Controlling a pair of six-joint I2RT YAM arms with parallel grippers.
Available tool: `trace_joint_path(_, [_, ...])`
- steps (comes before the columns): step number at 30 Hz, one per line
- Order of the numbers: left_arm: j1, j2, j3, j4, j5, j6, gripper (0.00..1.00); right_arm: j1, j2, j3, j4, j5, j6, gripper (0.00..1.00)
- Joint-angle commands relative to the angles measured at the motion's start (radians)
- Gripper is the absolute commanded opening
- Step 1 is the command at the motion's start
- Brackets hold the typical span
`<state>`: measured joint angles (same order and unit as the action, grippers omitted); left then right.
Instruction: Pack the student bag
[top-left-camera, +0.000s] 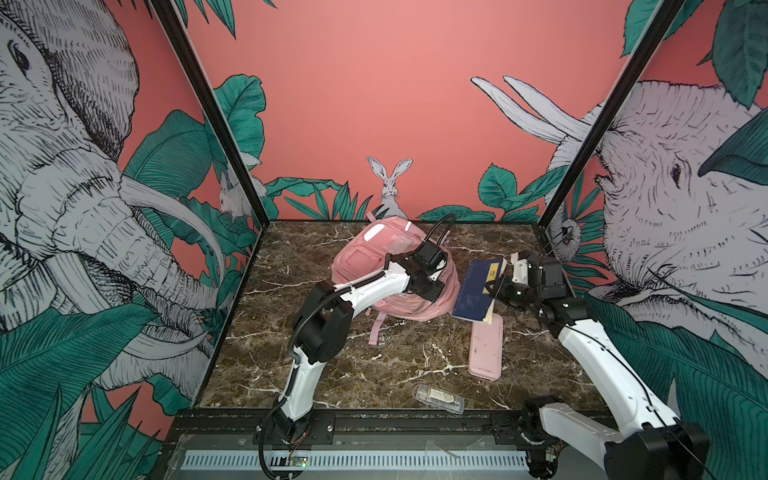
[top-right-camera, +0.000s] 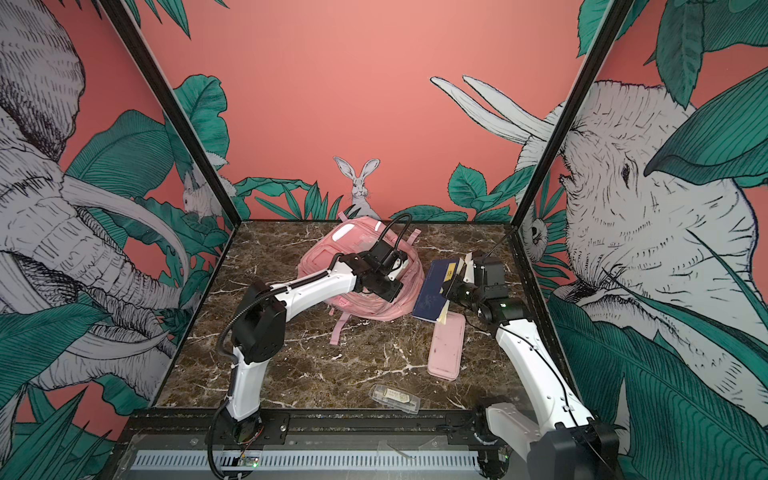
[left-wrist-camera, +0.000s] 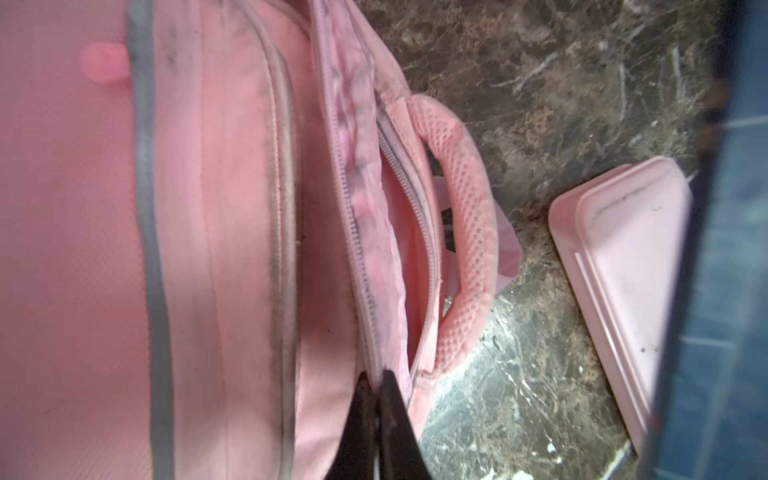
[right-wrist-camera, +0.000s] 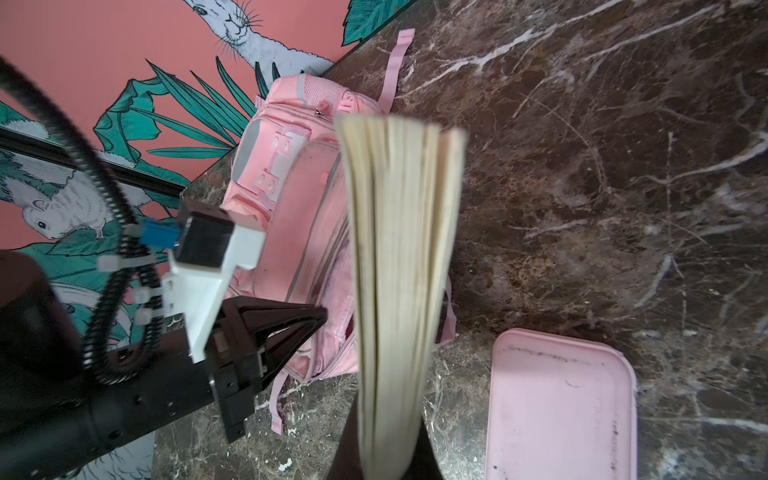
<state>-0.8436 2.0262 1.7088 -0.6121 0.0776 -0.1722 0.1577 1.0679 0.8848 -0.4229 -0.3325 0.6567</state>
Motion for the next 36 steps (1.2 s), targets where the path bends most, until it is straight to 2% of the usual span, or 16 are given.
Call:
trace_joint_path(1, [-0.004,-0.173,-0.031,-0.022,-0.025,-0.005,0.00,-0.003,0.015,-0.015,0.109,-0.037,0.036,0.00])
trace_joint_path(5, [-0.003,-0.256,-0.055,-0.014,-0.017,-0.014,0.00,-0.003,0.038,-0.041,0.182,-0.063,0.077,0.00])
trace_joint_path(10, [-0.003,-0.294,-0.050,-0.018,0.014,-0.024,0.00,0.005,0.087,-0.093,0.338,-0.130,0.179,0.00])
trace_joint_path(18, [-0.005,-0.308,-0.028,-0.026,0.021,-0.033,0.00,0.057,0.193,-0.117,0.547,-0.174,0.317,0.00])
trace_joint_path(36, [-0.006,-0.291,0.109,-0.067,0.042,-0.023,0.00,0.191,0.522,-0.028,0.970,-0.219,0.558,0.00])
